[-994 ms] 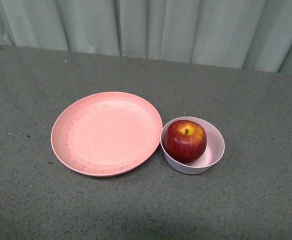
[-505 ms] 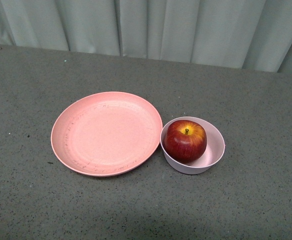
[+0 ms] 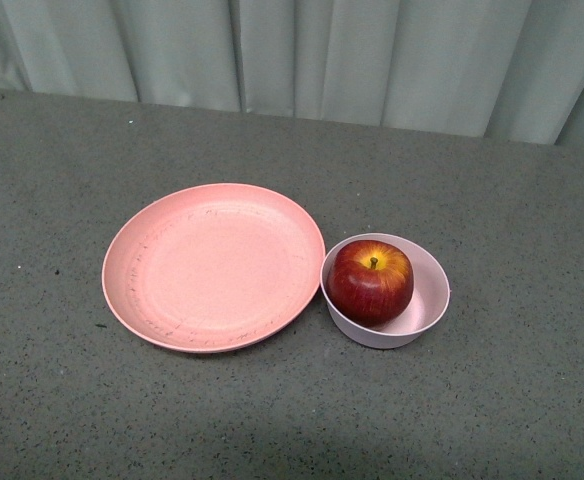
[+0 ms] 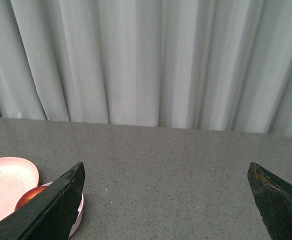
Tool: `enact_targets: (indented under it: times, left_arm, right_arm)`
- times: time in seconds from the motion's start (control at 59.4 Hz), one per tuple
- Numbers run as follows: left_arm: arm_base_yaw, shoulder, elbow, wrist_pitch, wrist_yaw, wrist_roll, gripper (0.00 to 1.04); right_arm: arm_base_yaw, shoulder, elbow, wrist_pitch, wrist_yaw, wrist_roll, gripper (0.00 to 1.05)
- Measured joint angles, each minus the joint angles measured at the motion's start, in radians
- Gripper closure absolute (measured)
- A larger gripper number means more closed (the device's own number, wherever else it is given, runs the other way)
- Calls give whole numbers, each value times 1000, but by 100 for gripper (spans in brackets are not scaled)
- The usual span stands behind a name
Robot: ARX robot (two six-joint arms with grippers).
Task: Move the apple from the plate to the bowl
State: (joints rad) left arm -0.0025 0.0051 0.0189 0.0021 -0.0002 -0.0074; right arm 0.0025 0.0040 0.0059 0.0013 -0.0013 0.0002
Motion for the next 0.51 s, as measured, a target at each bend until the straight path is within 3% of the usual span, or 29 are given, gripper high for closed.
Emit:
enact_targets:
  times: [0.084, 0.505]
  left_arm:
    - [0, 0, 0, 0, 0, 1, 5]
    - [0, 0, 0, 0, 0, 2, 7]
  right_arm:
    - [0, 0, 0, 0, 0, 0, 9]
    - [0, 0, 0, 0, 0, 0, 9]
